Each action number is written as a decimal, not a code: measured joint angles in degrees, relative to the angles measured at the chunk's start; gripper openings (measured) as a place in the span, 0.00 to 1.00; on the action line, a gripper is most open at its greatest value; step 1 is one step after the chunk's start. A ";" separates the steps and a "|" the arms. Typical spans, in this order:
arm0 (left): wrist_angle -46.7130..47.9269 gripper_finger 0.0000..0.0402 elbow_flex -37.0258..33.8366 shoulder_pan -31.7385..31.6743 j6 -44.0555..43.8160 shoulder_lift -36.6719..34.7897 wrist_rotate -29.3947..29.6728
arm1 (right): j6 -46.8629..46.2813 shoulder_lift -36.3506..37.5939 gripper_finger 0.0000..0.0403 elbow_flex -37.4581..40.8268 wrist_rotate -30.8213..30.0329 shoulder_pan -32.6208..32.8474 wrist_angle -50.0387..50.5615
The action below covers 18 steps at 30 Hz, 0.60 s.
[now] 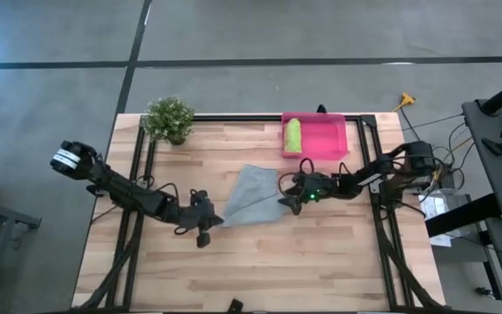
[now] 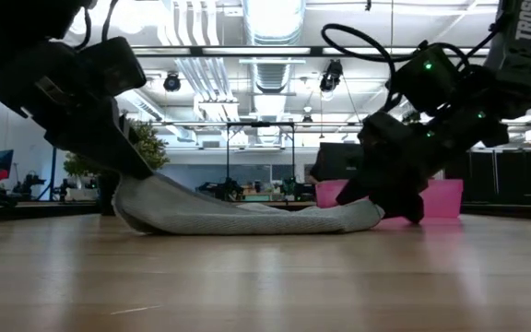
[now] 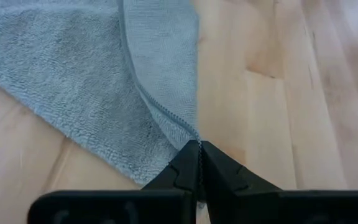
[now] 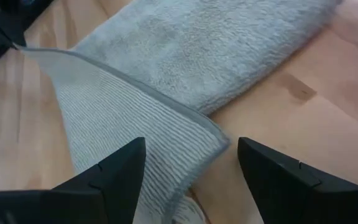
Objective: Roll microfiber towels into tight, uniform cylinder then place into a basket
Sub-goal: Fold the gray microfiber cloth
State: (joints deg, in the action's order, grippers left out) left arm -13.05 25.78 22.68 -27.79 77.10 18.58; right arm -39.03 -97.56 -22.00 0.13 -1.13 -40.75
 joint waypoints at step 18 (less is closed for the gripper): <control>-0.36 0.00 -1.84 0.89 -1.85 0.02 0.16 | 11.81 7.09 0.28 -2.51 5.27 7.35 5.75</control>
State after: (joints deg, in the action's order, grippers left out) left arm -13.41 23.94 23.57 -29.64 77.12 18.74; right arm -27.21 -90.47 -24.51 5.40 6.22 -35.00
